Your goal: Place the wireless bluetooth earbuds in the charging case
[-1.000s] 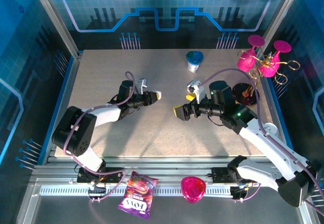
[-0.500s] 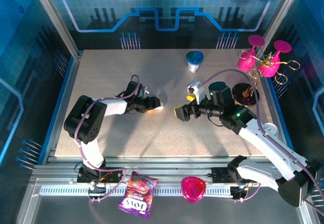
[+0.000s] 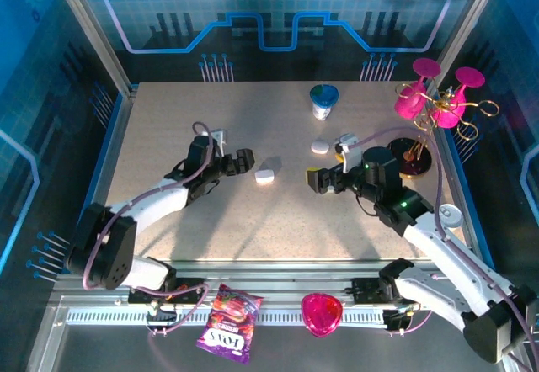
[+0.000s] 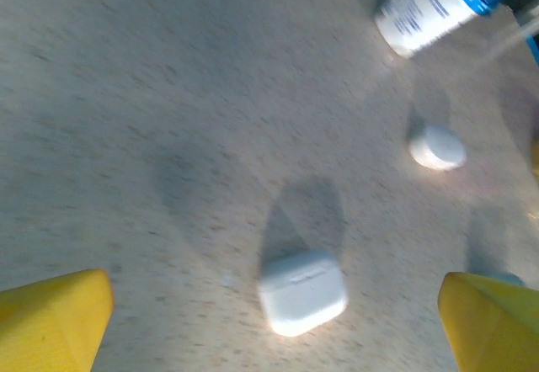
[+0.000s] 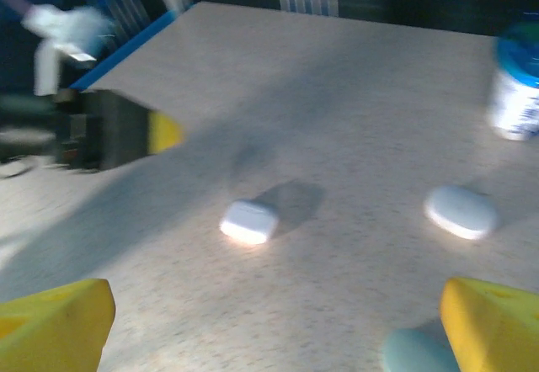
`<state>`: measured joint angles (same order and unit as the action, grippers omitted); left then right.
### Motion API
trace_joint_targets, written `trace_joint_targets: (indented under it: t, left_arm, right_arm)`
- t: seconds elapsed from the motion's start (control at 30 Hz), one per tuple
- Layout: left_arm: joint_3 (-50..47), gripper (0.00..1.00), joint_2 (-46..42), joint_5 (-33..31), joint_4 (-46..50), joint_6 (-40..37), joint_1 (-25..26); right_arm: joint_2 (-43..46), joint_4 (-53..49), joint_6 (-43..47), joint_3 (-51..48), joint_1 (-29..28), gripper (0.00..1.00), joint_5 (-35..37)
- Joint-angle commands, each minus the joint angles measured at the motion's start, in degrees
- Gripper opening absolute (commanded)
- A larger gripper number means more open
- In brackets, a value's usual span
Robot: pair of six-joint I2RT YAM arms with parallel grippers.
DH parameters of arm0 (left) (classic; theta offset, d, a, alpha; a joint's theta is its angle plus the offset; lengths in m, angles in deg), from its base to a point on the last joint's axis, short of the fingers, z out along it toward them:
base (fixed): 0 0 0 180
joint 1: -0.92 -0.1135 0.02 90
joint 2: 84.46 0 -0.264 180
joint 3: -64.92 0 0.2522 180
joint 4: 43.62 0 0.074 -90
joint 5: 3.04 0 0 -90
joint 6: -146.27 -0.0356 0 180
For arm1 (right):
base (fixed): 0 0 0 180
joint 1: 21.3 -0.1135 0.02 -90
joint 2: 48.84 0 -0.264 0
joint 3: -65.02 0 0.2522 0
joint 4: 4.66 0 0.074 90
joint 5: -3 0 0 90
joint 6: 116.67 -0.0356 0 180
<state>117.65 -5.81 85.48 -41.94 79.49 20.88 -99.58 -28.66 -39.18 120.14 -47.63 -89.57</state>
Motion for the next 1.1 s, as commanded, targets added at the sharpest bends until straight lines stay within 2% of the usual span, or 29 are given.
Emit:
trace_joint_targets:
  t: [0.0,0.07,0.2,0.3,0.53,0.6,0.7,0.8,0.9,0.97,1.07]
  left_arm:
    - [-5.98,0.99,-4.19,-14.22,-7.91,-10.45,-0.28]
    - [-8.56,0.99,-6.59,-19.33,-10.30,-11.27,-0.63]
    - [-11.82,0.99,-10.80,-19.02,-13.35,-13.78,-2.04]
    - [-11.73,0.99,-12.25,-22.65,-10.87,-17.54,-2.17]
    - [-15.74,0.99,-13.49,-22.48,-14.99,-22.93,-7.62]
    - [-17.36,0.99,-12.11,-19.86,-17.57,-22.53,-10.27]
    - [-20.91,0.99,-6.42,-14.99,-27.77,-22.09,-14.21]
    - [-19.16,0.99,-3.29,-11.29,-29.49,-22.55,-16.27]
    - [-17.20,0.99,0.22,-7.70,-31.09,-21.60,-18.93]
    - [-17.05,0.99,3.33,-5.71,-35.14,-21.42,-20.15]
    - [-16.37,0.99,7.78,-4.27,-37.65,-20.52,-21.10]
  right_arm:
    - [1.35,6.71,1.50,-3.60,3.98,1.00,7.32]
    - [1.06,8.43,3.61,-5.82,6.66,1.00,9.31]
    - [0.01,15.91,7.21,-11.89,11.00,1.00,12.35]
    - [-1.64,20.81,7.87,-15.16,14.09,1.00,12.32]
    - [-9.76,36.15,10.01,-20.75,19.26,1.00,12.61]
    - [-12.68,40.10,9.74,-21.46,20.25,1.00,11.77]
    - [-18.15,48.69,10.07,-22.71,20.87,1.00,11.05]
    - [-24.56,58.34,11.84,-23.91,21.04,1.00,10.35]
    - [-27.98,61.02,12.70,-22.73,21.88,1.00,9.64]
    - [-30.56,60.84,12.02,-21.62,23.42,1.00,6.64]
    - [-35.92,66.05,11.70,-21.75,24.22,1.00,4.33]
